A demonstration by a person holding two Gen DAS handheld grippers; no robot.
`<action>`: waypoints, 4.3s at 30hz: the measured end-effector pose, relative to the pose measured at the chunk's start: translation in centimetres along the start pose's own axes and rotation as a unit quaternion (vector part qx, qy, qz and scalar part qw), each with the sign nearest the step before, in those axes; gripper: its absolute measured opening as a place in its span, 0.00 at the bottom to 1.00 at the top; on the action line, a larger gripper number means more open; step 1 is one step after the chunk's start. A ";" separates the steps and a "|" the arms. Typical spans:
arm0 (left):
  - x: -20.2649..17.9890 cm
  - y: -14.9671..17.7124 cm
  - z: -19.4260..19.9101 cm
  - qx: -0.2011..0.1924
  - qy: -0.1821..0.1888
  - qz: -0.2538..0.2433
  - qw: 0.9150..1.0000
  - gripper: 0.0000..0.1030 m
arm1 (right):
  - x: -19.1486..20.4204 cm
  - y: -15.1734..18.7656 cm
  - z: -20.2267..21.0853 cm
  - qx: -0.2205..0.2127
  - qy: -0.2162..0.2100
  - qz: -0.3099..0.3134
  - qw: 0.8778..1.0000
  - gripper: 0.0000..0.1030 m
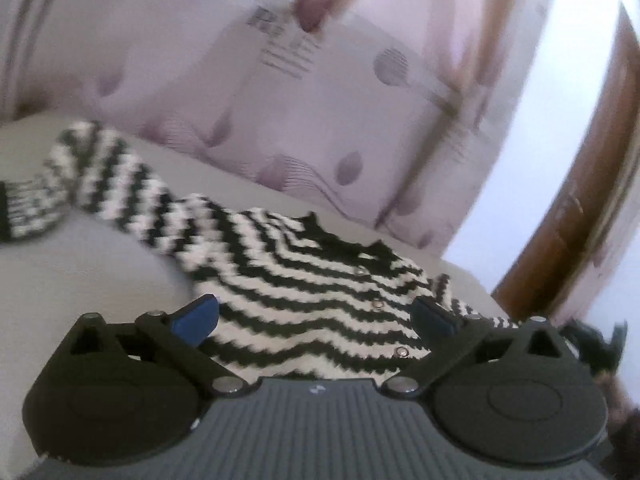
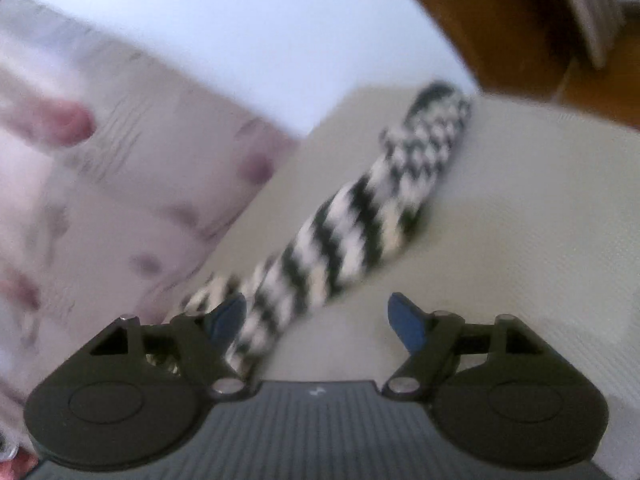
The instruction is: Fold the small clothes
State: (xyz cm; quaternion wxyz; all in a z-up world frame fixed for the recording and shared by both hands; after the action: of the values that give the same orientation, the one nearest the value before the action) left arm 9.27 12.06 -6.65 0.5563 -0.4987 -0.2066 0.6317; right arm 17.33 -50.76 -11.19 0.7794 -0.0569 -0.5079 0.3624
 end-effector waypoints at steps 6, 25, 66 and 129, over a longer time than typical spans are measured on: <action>-0.1 2.8 -4.9 0.022 -0.011 -0.045 0.999 0.97 | -3.0 -6.0 -3.5 -0.067 0.149 0.009 0.986 0.79; 1.8 4.0 -5.0 0.057 0.024 0.015 0.998 0.99 | -14.1 -15.1 1.3 -0.147 0.158 -0.044 0.975 0.33; 29.6 -14.8 5.3 -0.082 -0.308 0.080 0.944 0.12 | 13.1 24.0 0.9 0.123 -0.020 0.411 0.903 0.84; 0.9 2.4 -10.3 0.048 0.015 0.046 0.998 1.00 | -19.4 -12.8 0.7 0.025 0.035 -0.246 0.968 0.88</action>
State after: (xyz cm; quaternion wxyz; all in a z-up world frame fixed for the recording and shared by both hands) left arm 17.04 9.11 -13.24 0.5532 -0.4899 -0.1443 0.6582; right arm 18.92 -72.39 -19.59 0.8630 0.0766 -0.4696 0.1696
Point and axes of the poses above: each gripper's, at about its wrist camera, not at the fingertips, and z roughly against the way its jaws point, x to its left, y to its underside, the point moved 7 cm from there along -z, roughly the way its jaws point, and after that the axes turned 4 degrees about x, right-handed, at the moved point
